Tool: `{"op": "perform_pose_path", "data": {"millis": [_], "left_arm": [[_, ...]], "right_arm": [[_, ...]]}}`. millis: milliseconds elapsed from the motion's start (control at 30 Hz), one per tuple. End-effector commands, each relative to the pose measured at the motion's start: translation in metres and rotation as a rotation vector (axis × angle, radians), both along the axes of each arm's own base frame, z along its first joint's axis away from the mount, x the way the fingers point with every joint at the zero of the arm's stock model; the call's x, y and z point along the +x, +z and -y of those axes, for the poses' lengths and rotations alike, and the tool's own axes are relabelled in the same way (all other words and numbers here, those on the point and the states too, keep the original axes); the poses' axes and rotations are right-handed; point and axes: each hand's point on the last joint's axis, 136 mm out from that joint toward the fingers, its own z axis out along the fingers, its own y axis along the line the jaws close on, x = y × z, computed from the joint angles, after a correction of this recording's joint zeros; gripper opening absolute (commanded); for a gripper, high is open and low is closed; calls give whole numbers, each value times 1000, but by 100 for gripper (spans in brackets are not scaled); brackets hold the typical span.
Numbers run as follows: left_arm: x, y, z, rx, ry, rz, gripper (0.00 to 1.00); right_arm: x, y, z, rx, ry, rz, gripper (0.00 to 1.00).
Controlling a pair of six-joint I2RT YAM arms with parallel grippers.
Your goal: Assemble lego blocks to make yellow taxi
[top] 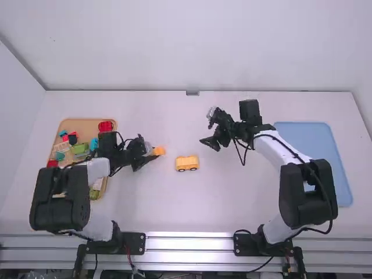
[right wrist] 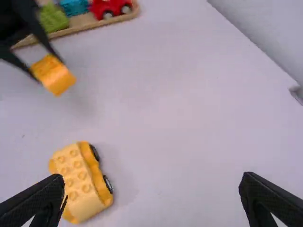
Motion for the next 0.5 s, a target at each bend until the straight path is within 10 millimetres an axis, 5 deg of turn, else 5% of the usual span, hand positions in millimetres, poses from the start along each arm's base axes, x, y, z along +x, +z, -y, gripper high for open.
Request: {"op": "perform_pose_path", "data": {"millis": [0,267,467], "left_arm": [[-7,12,17,-52,-30,-28,11],[-14,14,51,-36,-114,-5,16],[-17,15,64,-25,-145,2,15]], "right_arm": [[-34,-17,-16,72,222,75,98],[-66,-72,-37,214,342,38,99],[-70,-103,-56,238,385,-19,98]]}}
